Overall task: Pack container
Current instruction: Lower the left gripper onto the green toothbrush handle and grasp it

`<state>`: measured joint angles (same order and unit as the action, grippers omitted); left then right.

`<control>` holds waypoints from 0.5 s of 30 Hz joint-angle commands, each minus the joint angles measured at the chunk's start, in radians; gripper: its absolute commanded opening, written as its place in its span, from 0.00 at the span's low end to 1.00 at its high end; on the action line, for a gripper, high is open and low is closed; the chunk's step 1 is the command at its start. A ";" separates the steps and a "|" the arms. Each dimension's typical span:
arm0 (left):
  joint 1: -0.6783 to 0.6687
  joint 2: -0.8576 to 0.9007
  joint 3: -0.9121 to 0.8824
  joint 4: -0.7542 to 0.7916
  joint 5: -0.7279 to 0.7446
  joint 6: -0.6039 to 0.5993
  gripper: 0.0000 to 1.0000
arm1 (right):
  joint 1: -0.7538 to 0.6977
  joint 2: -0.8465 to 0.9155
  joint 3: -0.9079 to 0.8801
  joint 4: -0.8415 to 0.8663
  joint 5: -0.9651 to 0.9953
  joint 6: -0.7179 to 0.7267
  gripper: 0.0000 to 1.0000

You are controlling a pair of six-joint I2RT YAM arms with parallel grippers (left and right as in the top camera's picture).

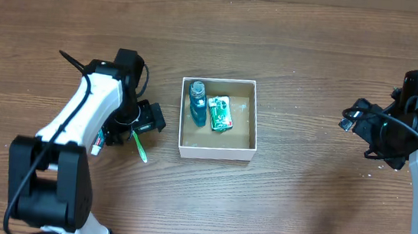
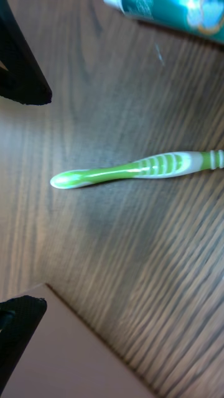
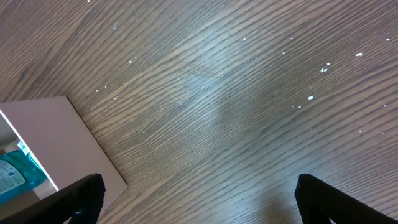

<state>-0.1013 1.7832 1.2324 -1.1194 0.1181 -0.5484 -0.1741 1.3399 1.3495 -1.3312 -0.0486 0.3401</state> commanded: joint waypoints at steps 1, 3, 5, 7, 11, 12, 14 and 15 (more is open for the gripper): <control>0.018 0.055 0.008 0.019 0.035 -0.016 1.00 | 0.003 -0.008 -0.002 0.006 -0.010 -0.003 1.00; 0.018 0.069 0.008 0.032 0.018 -0.016 1.00 | 0.003 -0.008 -0.002 0.006 -0.010 -0.003 1.00; 0.018 0.081 0.008 0.050 0.011 -0.016 1.00 | 0.003 -0.008 -0.002 0.007 -0.010 -0.003 1.00; 0.018 0.095 0.006 0.066 0.009 -0.016 1.00 | 0.003 -0.008 -0.002 0.009 -0.010 -0.003 1.00; 0.018 0.122 0.005 0.085 0.002 -0.016 1.00 | 0.003 -0.008 -0.002 0.009 -0.010 -0.003 1.00; 0.018 0.128 0.004 0.089 -0.002 -0.016 1.00 | 0.003 -0.008 -0.002 0.010 -0.010 -0.003 1.00; 0.018 0.141 0.004 0.089 -0.025 -0.017 1.00 | 0.003 -0.008 -0.002 0.010 -0.010 -0.003 1.00; 0.018 0.144 0.004 0.089 -0.033 -0.017 1.00 | 0.003 -0.008 -0.002 0.010 -0.010 -0.003 1.00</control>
<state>-0.0845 1.9053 1.2324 -1.0309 0.1219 -0.5488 -0.1741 1.3399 1.3495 -1.3273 -0.0490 0.3401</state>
